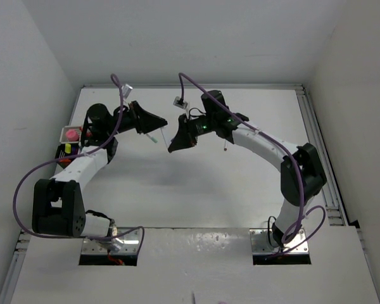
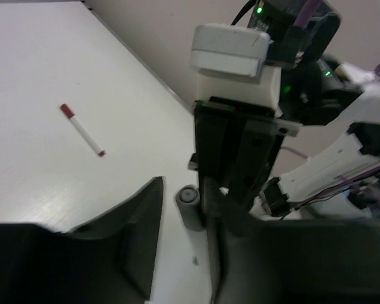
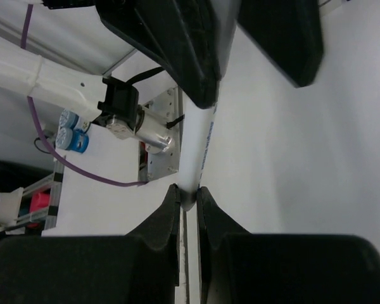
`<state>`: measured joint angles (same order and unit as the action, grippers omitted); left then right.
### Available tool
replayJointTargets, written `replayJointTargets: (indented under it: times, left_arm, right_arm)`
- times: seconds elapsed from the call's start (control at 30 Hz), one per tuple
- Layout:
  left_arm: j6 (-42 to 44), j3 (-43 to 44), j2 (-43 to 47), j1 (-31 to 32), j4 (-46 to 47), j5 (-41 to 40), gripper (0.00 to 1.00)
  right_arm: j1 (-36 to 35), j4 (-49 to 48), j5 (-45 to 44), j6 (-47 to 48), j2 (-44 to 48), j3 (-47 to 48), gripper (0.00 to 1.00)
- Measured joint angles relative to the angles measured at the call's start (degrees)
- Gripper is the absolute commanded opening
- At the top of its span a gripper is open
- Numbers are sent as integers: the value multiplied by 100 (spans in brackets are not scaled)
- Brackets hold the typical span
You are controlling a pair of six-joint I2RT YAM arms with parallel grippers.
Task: Sort the stationery into containers
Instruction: Pick up the pen from the center of the board, then place the pen in the storage box.
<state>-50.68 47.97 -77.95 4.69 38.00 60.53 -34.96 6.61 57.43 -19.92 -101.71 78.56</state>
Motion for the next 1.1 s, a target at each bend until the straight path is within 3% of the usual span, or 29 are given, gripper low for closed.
replayJointTargets:
  times: [0.03, 0.07, 0.1, 0.23, 0.33, 0.57, 0.73, 1.1]
  left_arm:
    - [-63, 7, 0, 20, 52, 11, 24]
    - [-109, 13, 0, 35, 98, 24, 4]
    - [-155, 24, 0, 52, 140, 44, 0]
    - [-79, 105, 7, 22, -33, 33, 0]
    - [295, 238, 37, -328, -588, 7, 0]
    - [2776, 1375, 190, -2358, -3340, -1049, 0]
    - [3978, 1283, 417, -3554, -4015, -1967, 0]
    - [4815, 925, 42, -3930, -4140, -2479, 0]
  right_arm:
    - [-9, 0, -13, 0, 0, 4, 0]
    - [-7, 9, -42, 0, -2, 7, 0]
    - [-2, 15, -72, 2, -4, 9, 0]
    - [9, 116, -225, -26, -50, 57, 49]
    - [55, 142, -365, -76, -48, 94, 59]
    - [671, 317, -1266, -133, -42, -229, 59]
    - [1047, 597, -2135, -129, -42, -704, 59]
    - [1043, 719, -2951, 37, -376, -352, 58]
